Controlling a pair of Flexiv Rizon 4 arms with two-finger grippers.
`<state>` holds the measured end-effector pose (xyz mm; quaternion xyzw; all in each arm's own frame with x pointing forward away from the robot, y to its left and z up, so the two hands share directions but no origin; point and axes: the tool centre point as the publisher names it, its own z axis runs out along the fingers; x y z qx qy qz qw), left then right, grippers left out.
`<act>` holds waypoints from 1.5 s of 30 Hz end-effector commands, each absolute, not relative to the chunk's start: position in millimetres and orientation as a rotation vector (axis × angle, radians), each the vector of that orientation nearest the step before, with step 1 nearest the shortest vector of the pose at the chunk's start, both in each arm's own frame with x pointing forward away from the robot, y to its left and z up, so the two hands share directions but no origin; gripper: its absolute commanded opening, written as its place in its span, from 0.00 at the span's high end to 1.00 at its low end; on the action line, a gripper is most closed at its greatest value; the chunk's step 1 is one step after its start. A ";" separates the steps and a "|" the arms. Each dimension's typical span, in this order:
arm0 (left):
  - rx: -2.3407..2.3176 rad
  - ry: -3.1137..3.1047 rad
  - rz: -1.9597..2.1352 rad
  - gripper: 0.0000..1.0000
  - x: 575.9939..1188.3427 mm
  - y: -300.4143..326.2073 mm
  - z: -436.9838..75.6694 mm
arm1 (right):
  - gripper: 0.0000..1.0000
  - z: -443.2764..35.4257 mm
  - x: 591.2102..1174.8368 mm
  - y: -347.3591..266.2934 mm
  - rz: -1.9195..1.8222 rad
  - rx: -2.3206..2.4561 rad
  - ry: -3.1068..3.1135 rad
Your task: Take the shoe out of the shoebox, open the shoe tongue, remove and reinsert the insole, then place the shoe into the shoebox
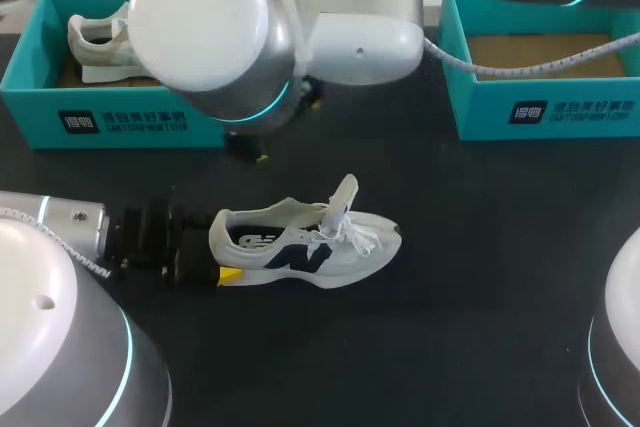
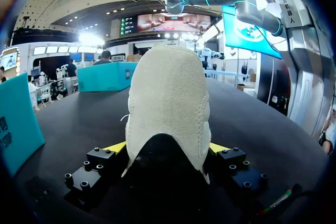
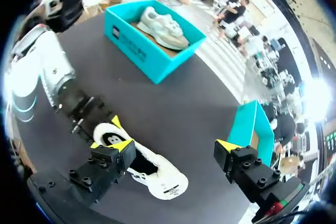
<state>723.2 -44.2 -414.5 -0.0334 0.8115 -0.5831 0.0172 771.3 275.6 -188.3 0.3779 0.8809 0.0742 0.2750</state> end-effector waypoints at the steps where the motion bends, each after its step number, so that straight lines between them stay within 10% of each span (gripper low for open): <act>1: -0.104 2.520 -1.812 1.00 722.7 -44.4 -415.4 | 0.35 -189.6 762.5 291.1 0.369 0.156 2.740; 3: -0.104 2.520 -1.812 1.00 722.7 -44.4 -415.4 | 1.00 -194.8 756.3 295.7 0.370 0.079 2.799; 45: -0.104 2.520 -1.812 1.00 722.7 -44.4 -415.4 | 1.00 -318.9 732.0 276.2 -0.122 0.028 3.090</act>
